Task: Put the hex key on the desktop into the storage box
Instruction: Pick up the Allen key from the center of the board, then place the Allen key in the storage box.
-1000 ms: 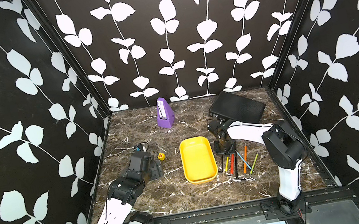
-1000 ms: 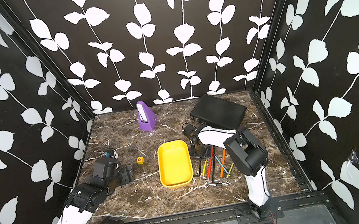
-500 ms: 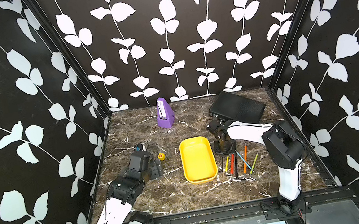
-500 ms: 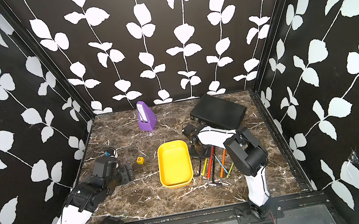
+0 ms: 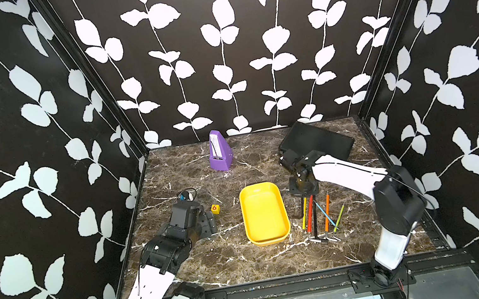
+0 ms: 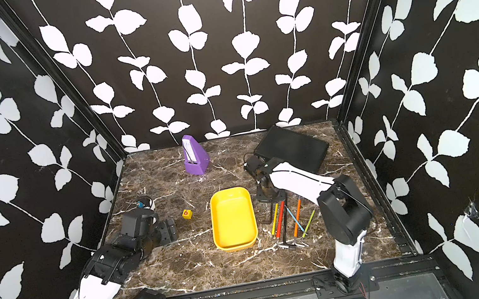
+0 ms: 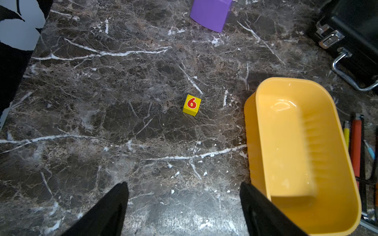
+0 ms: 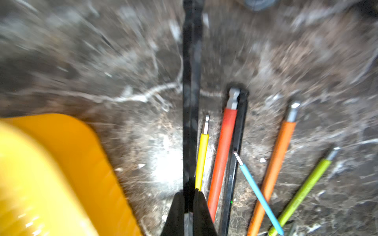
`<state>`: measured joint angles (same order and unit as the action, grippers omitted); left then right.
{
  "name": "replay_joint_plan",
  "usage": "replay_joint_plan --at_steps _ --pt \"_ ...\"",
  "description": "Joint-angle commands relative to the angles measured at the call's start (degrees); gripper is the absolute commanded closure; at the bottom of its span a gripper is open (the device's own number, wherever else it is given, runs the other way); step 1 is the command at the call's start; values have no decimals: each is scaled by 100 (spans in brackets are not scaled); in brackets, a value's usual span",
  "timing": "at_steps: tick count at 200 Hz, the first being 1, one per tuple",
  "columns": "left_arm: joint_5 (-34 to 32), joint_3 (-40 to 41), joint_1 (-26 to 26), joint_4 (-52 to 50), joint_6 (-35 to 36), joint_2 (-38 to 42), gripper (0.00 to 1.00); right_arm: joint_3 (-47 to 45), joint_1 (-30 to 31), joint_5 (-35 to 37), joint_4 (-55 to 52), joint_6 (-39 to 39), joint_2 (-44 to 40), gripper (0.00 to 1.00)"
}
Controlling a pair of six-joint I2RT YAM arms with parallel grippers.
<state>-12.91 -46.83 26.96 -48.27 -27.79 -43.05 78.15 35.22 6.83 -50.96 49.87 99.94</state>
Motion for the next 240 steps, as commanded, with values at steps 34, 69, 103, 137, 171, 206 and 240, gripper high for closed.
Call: replay_joint_plan --at_steps 34,69,103,137,171,206,240 --pt "-53 -255 -2 -42 -34 28 14 725 469 -360 57 -951 -701 100" --pt "-35 -395 2 -103 -23 -10 14 926 909 -997 295 -1067 -392 100" --pt "-6 -426 2 -110 -113 24 14 972 1104 -1407 629 -850 -12 100" --pt "21 -371 2 -155 -201 128 15 1152 1245 -1567 563 -668 481 100" --pt "9 -376 0 -236 -214 181 15 1036 1259 -1601 752 -445 754 100" --pt "-3 -406 2 -253 -192 187 15 1021 1265 -1663 686 -357 902 100" --pt "4 -414 2 -222 -189 165 15 891 1331 -1655 640 -294 879 100"
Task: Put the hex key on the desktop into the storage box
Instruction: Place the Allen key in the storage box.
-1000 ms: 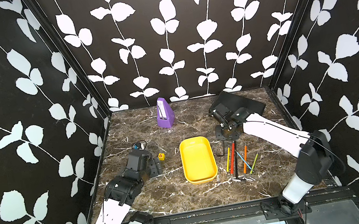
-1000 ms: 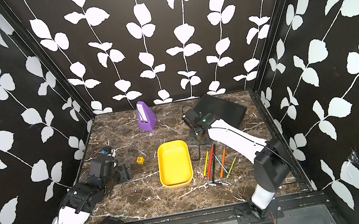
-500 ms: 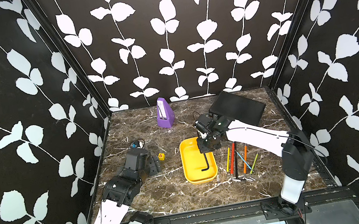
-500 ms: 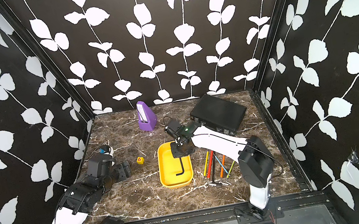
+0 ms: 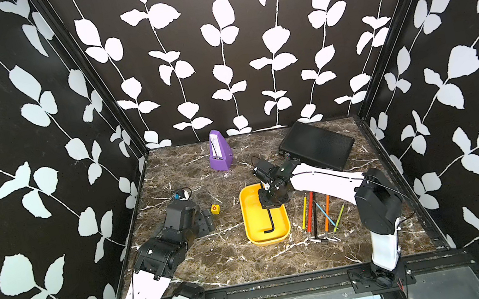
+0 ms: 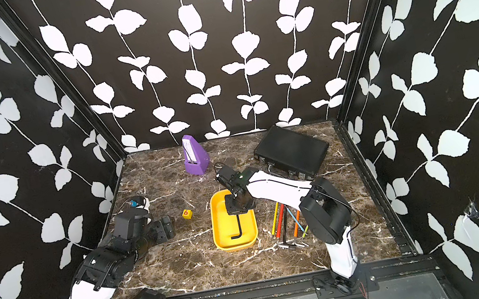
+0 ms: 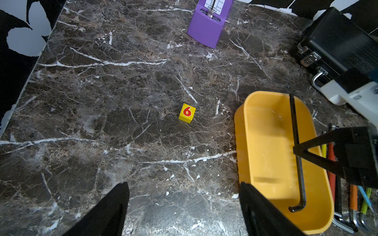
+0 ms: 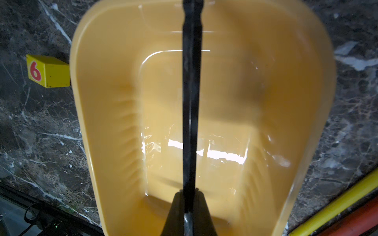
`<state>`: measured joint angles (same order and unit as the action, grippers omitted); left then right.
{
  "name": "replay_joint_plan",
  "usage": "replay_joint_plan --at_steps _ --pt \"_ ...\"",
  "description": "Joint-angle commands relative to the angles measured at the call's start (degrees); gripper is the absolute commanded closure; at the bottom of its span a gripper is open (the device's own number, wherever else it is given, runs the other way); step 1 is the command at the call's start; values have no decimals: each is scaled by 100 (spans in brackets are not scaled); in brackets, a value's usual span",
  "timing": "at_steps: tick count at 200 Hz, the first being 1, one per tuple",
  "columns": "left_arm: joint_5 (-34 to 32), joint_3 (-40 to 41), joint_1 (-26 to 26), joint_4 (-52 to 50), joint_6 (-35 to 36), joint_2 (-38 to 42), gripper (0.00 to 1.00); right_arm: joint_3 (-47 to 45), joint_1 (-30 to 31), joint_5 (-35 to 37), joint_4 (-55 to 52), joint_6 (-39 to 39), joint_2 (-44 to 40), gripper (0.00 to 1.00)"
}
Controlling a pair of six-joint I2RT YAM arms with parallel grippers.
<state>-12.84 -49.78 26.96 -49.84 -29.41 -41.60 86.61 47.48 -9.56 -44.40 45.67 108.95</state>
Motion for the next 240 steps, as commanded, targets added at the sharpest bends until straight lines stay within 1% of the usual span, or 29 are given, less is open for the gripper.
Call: replay_joint_plan --at_steps 1,64,132,240 --pt "-1 -115 2 -63 -24 21 15 39 104 -17 -16 126 -22 100" --pt "13 -93 2 -44 -18 14 15 -179 173 16 -95 206 -23 100" --pt "20 -106 2 -26 0 15 15 -423 160 -189 8 258 200 100" --pt "27 -103 2 -35 32 -1 15 -342 -81 -156 -61 83 715 100"
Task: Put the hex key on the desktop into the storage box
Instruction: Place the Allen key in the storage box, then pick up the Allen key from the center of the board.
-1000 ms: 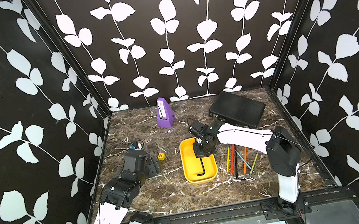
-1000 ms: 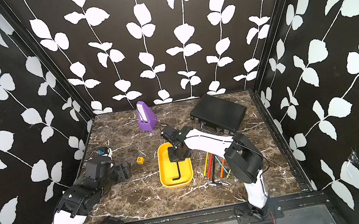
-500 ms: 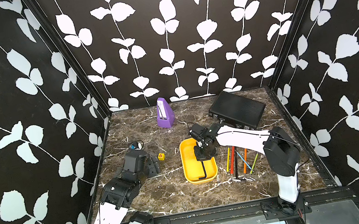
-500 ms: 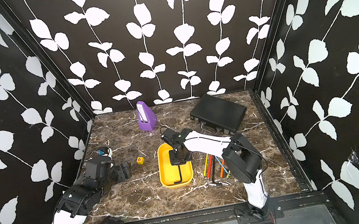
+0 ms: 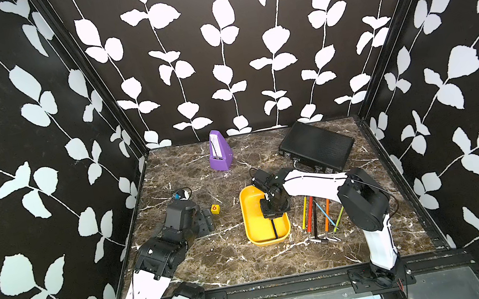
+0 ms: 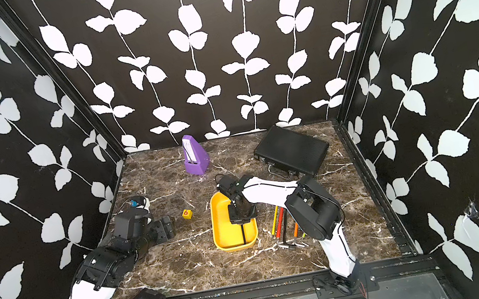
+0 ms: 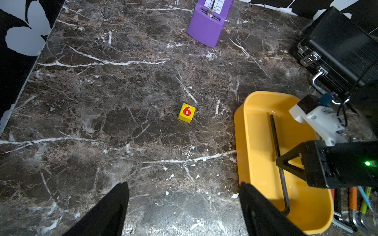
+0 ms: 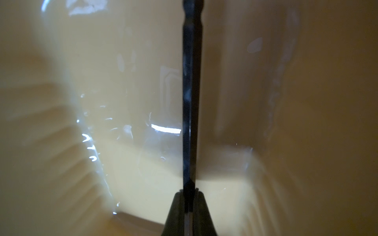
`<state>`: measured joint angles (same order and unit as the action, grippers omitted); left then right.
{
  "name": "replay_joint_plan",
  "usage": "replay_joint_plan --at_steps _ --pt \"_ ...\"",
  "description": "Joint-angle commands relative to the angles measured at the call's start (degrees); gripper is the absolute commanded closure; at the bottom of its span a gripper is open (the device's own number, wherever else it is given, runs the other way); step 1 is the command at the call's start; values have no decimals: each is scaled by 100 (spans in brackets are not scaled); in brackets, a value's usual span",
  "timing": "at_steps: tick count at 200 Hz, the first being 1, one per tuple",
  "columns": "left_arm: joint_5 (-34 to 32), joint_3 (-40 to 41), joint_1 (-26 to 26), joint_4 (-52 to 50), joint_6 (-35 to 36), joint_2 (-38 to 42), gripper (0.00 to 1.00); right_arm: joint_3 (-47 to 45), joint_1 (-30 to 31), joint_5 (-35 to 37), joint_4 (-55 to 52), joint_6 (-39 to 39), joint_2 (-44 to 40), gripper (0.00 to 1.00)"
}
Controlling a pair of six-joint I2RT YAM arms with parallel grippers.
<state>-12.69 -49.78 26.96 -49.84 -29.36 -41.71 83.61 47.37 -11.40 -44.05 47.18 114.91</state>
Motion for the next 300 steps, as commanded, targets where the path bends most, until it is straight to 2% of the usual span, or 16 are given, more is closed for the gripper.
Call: replay_joint_plan --at_steps 1,10,22,40,94,134,161,182,216,240,300 --pt "12 -98 2 -35 23 7 15 -45 -66 26 -100 -64 119 100" --pt "12 -93 2 -24 27 -10 15 -38 -71 36 -110 -89 128 100" --pt "25 -102 2 -12 27 -34 14 5 -70 130 -183 -141 107 89" --pt "34 -127 2 1 36 -64 14 75 -70 306 -287 -194 -69 77" --pt "275 -301 0 -63 481 -105 14 327 -70 1041 -810 -323 -1033 68" --pt "773 -357 0 -172 1072 218 15 -81 -202 1790 -1072 -337 -1958 68" --pt "586 -412 2 -332 1465 540 14 -804 -495 1896 -932 -154 -2506 68" --pt "509 -262 7 -89 1775 870 14 -1495 -737 1686 -623 -4 -2681 70" --pt "94 -92 6 -45 1942 1301 10 -1808 -865 1490 -311 100 -2401 72" --pt "286 166 4 139 1949 1491 10 -1763 -870 1351 -202 200 -1949 73" --pt "734 161 6 231 2040 1300 10 -1877 -973 1380 9 578 -1404 78"
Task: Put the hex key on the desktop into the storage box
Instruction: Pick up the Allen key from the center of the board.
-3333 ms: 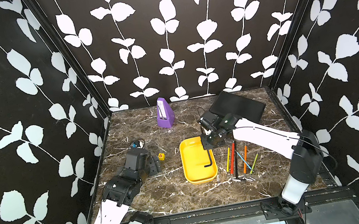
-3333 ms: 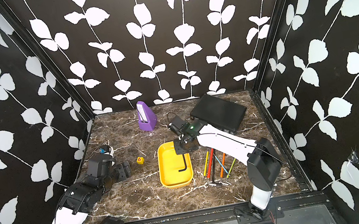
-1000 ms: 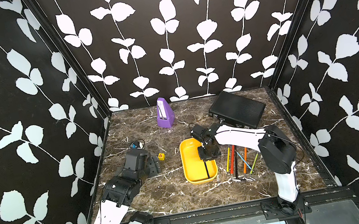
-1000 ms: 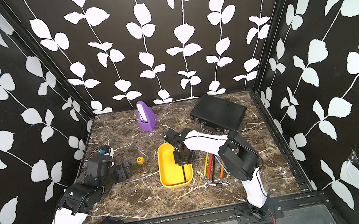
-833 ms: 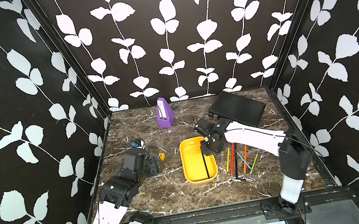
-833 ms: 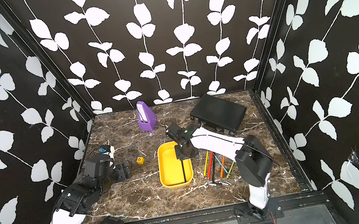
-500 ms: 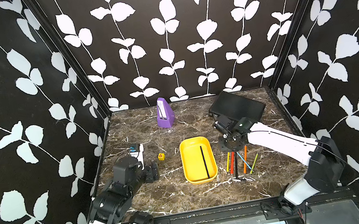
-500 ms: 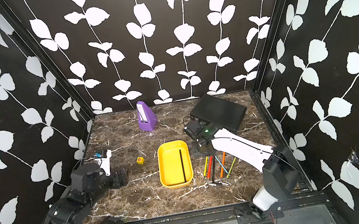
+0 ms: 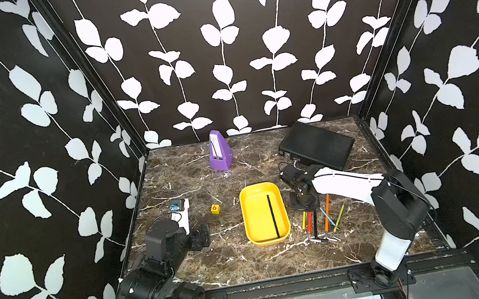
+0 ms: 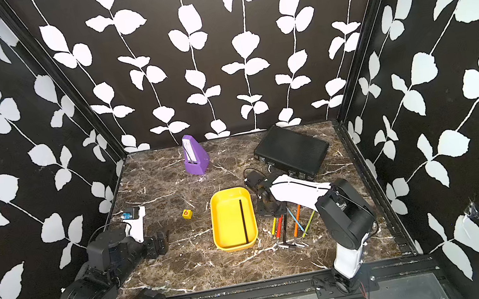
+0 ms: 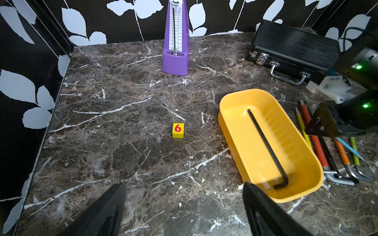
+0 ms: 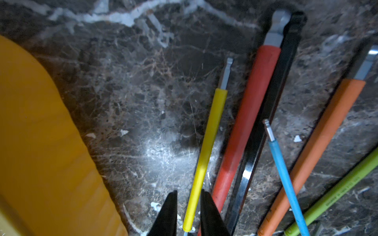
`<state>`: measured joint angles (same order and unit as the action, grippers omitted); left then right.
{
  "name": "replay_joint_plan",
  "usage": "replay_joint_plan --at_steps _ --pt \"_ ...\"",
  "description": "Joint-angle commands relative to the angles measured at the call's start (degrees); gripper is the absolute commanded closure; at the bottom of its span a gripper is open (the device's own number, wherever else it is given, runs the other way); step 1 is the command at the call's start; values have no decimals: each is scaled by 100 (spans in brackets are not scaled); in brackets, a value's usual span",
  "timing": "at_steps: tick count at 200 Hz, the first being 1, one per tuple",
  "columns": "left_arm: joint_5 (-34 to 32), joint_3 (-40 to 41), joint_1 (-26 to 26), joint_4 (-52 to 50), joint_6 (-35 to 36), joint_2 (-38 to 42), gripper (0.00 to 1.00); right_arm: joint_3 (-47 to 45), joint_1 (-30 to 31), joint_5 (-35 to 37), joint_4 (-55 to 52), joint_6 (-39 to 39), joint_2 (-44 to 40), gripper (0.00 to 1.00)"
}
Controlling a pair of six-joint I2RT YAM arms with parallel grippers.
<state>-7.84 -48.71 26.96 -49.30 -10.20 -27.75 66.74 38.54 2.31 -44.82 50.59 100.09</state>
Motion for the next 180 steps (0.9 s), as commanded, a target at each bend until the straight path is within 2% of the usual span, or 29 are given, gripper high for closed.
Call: replay_joint_plan --at_steps 1,100,131,163,180 --pt "252 54 9 175 123 -98 10 -202 -91 8 86 248 79 78" --pt "284 54 9 168 114 -187 11 -663 -238 -310 602 388 515 78" --pt "275 54 3 161 104 -170 11 -680 -234 -303 570 382 629 83" --pt "283 54 9 175 106 -196 11 -628 -242 -212 433 331 641 100" --pt "290 50 0 174 105 -205 11 -559 -242 -138 348 266 578 100"
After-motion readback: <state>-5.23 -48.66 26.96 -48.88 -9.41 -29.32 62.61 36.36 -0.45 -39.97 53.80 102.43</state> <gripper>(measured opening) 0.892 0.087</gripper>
